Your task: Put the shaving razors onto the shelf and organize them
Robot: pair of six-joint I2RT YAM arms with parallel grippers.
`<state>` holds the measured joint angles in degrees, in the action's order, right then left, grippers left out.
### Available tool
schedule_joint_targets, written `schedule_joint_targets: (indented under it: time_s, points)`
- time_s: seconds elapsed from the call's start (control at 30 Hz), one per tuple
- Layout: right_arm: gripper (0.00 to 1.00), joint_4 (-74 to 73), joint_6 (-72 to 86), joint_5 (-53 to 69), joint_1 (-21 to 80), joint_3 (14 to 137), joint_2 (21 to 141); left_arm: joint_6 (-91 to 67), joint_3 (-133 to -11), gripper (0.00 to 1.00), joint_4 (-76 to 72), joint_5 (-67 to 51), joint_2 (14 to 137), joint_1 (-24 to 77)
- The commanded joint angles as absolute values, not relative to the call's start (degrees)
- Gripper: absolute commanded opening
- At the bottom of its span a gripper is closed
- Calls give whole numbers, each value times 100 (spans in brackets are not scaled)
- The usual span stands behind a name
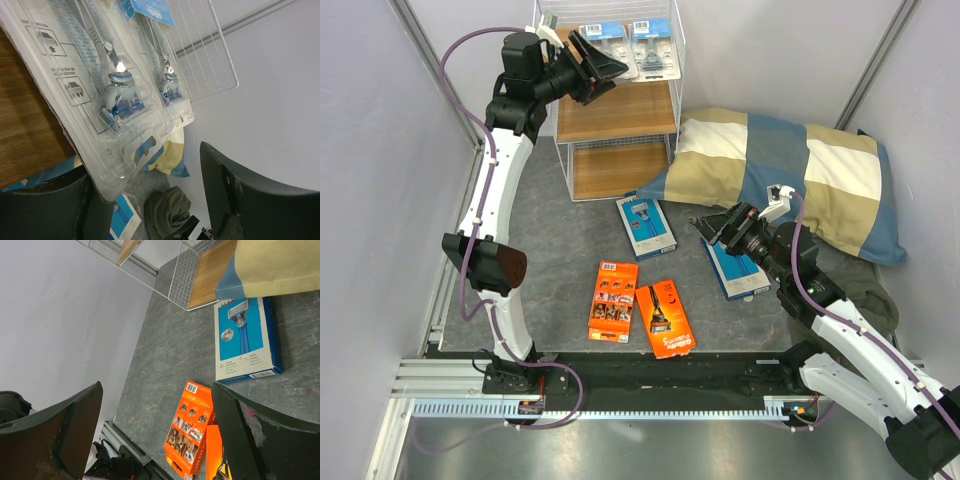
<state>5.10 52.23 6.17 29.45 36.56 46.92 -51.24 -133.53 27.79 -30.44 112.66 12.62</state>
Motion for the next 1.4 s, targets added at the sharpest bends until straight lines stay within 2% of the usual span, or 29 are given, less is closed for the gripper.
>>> schedule_joint_targets:
  time_s: [0.0,1.1,1.37]
  points:
    - [98,598,5150,554,2927,3639,4649,-4992,-13465,70,2900,-3234,11136,1239]
    - [98,598,5159,536,2927,3472,4518,-5783,-13377,69,2426,-3638,11364,853]
    - [98,580,5177,527,2927,3437,4491,-5731,-12999,70,2540,-3560,11145,809]
